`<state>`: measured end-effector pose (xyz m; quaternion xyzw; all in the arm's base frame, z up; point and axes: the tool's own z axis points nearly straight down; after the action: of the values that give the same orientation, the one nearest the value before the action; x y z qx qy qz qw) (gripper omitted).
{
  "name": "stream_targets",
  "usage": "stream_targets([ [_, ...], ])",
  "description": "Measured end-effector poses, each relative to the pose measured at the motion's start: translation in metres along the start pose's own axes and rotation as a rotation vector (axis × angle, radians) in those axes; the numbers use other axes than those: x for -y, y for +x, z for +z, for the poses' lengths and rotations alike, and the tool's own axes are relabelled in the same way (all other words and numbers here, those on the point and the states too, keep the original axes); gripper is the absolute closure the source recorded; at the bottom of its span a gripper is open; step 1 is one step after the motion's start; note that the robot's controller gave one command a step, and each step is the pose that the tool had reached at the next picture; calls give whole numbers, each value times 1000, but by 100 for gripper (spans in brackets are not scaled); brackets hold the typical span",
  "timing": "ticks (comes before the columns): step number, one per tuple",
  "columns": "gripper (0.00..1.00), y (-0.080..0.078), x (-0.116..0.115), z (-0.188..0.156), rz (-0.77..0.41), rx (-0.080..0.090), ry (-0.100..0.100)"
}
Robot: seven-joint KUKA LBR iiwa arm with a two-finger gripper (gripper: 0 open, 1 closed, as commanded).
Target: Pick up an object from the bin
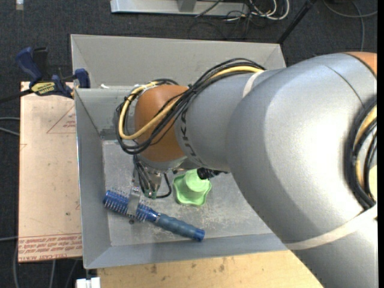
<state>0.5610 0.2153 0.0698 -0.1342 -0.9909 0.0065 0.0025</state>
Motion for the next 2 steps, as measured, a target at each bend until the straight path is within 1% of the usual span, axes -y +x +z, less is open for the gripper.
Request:
stream_targets([
  [1,0,60,-21,-31,95,0,-16],
  [2,0,77,-2,-29,277,-2,-12],
])
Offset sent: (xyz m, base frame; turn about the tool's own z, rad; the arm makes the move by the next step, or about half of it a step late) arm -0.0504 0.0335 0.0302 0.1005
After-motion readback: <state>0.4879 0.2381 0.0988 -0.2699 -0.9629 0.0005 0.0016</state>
